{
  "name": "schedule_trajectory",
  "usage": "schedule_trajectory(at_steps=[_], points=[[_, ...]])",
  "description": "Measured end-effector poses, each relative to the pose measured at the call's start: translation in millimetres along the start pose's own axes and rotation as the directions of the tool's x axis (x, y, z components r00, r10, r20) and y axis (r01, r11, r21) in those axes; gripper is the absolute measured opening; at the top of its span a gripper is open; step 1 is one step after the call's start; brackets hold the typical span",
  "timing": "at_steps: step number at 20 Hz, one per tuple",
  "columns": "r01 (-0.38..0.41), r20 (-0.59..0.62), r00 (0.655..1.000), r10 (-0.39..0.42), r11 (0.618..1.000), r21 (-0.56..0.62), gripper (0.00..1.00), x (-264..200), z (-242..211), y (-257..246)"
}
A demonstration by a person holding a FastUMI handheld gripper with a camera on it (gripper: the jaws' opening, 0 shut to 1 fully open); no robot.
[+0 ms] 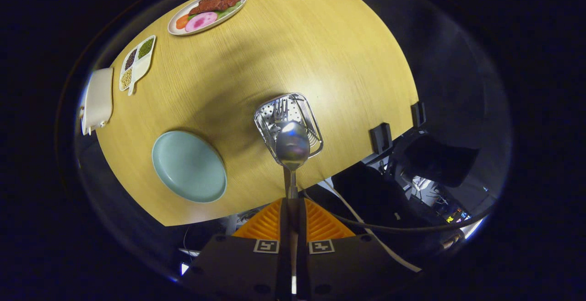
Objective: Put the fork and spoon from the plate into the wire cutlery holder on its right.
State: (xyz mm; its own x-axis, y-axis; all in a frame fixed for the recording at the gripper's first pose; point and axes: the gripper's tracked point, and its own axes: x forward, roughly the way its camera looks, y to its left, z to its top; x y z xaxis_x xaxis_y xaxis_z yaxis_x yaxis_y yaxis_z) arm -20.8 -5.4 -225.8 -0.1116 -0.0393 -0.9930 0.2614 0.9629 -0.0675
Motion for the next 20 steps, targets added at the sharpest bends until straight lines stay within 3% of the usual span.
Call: schedule_trajectory(at_steps=[7,10,12,13,17,20], points=[[-0.052,-0.111,0.993,0.05,0.999,-0.012,0.1,24.3,22.4,-0.2],[-0.046,-0.124,0.991,0.044,0.999,-0.015,0.18,29.1,26.4,-2.5],[-0.038,-0.121,0.992,0.036,0.999,-0.013,0.3,28.0,29.2,-4.3],[-0.034,-0.114,0.993,0.032,0.999,-0.011,0.41,26.9,29.6,-5.6],[-0.031,-0.043,0.999,0.031,0.999,-0.008,1.0,20.5,25.0,-3.9],[-0.018,0.05,0.999,0.018,1.0,-0.013,0.98,9.5,11.5,-5.6]])
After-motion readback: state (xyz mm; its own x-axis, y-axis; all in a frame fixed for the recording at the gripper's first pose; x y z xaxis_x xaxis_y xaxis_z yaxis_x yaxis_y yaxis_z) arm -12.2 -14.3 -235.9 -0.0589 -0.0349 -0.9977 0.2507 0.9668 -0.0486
